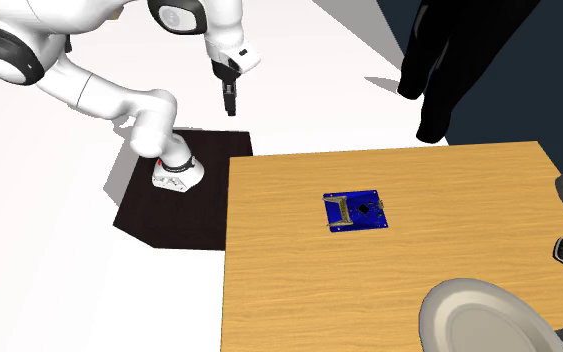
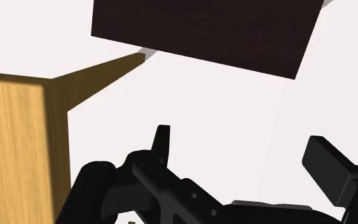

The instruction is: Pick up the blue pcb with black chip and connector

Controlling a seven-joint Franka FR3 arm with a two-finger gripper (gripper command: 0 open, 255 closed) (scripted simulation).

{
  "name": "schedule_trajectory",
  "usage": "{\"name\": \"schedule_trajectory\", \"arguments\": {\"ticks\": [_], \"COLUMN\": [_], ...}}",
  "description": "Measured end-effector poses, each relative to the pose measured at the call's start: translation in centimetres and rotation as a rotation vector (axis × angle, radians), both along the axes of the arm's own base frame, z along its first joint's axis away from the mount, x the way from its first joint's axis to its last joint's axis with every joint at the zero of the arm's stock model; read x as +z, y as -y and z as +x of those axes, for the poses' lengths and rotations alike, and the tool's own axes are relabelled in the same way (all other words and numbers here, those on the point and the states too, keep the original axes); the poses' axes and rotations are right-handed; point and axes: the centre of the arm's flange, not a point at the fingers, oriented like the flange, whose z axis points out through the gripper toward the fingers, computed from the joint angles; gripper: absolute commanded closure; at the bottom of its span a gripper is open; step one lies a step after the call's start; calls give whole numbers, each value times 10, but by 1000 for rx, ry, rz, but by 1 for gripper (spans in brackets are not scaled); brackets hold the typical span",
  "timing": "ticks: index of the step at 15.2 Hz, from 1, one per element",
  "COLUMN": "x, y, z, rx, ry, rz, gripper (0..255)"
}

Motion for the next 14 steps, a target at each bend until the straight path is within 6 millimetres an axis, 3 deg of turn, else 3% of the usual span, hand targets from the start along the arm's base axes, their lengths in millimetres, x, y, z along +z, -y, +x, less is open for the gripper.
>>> {"name": "schedule_trajectory", "arguments": {"ticks": [2, 5, 14], "x": [-1, 0, -6], "y": [4, 25, 112], "z": [3, 24, 88], "rx": [-1, -7, -26], "ry": [5, 33, 130], "rz": [-1, -6, -26], "gripper": [0, 0, 0]}}
